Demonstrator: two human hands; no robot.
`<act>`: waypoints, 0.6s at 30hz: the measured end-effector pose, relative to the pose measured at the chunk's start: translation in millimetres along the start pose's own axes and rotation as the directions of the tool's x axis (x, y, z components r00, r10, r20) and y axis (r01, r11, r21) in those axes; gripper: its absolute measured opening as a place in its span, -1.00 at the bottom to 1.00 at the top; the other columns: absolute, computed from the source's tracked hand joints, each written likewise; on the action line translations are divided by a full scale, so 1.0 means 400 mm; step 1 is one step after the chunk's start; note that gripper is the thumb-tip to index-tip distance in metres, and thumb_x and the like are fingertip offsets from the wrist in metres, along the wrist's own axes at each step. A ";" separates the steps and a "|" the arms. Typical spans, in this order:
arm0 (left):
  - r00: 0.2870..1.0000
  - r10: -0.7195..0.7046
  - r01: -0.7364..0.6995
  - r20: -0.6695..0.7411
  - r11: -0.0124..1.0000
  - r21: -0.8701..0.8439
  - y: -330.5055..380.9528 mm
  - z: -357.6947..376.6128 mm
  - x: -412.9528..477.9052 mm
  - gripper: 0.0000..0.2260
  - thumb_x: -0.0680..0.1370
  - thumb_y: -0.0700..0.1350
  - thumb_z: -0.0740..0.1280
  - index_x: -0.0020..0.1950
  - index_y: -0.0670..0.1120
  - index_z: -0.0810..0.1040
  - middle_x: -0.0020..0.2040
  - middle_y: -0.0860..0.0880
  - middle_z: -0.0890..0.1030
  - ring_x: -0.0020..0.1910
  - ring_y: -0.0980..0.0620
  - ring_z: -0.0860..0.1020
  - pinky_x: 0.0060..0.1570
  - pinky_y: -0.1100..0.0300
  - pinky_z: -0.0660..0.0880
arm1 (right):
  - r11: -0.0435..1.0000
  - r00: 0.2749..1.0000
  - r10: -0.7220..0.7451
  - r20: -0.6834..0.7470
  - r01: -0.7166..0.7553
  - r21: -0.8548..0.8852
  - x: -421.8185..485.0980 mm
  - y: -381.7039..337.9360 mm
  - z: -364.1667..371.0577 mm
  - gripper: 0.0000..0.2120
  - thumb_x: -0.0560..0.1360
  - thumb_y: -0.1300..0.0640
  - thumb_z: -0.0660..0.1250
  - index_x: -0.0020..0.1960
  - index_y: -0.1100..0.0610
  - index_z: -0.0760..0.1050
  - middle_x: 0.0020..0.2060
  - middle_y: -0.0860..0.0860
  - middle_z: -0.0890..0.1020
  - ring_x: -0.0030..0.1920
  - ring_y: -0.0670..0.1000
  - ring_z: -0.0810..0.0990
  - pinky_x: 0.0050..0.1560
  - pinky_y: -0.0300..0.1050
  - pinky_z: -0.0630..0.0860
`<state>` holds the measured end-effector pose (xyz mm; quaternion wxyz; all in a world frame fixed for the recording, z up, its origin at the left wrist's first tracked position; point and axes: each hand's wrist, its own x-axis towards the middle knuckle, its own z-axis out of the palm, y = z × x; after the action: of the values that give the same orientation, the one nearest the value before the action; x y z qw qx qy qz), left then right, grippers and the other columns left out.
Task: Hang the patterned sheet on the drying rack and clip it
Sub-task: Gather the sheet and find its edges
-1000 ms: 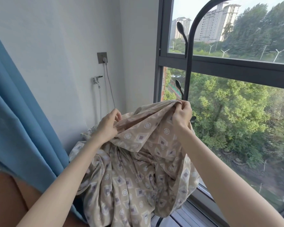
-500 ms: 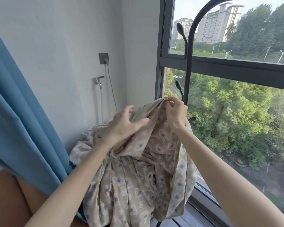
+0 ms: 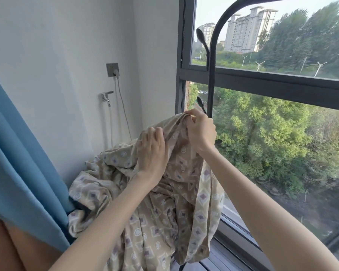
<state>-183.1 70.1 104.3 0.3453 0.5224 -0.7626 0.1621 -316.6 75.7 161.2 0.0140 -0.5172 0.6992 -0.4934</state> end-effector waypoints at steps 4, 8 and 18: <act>0.999 0.043 -0.042 0.021 0.997 -0.064 0.001 -0.023 0.004 -0.63 0.50 -0.15 -0.10 0.07 -0.20 0.44 0.00 -0.14 0.48 -0.06 -0.13 0.48 -0.15 0.05 0.47 | 0.996 0.998 -0.064 -0.022 0.062 -0.060 0.006 0.026 -0.002 -0.76 0.57 0.12 0.17 0.13 -0.08 0.54 -0.17 0.02 0.68 -0.20 0.10 0.62 -0.14 -0.01 0.56; 0.995 -0.023 0.011 -0.097 0.992 -0.123 -0.025 -0.047 0.043 -0.93 0.56 -0.21 0.29 -0.04 -0.16 0.57 -0.12 -0.06 0.55 -0.17 -0.07 0.55 -0.37 0.17 0.40 | 0.993 0.996 -0.079 -0.029 0.076 -0.094 -0.016 0.077 0.003 -0.81 0.59 0.12 0.20 0.12 0.03 0.56 -0.22 0.06 0.68 -0.31 0.06 0.58 -0.27 -0.09 0.52; 0.984 0.106 -0.102 -0.140 0.994 0.041 -0.074 -0.106 0.096 -0.86 0.46 -0.27 0.39 -0.03 -0.10 0.65 -0.20 -0.05 0.59 -0.26 -0.08 0.52 -0.29 0.14 0.41 | 0.981 0.997 0.078 -0.008 -0.078 -0.176 -0.103 0.215 0.045 -0.81 0.52 0.26 0.21 0.05 0.05 0.51 -0.12 0.07 0.66 -0.27 0.10 0.48 -0.31 -0.11 0.34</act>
<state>-149.5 57.7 157.8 0.3810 0.4748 -0.7594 0.2296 -349.0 91.7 71.0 -0.0126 -0.4885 0.7597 -0.4291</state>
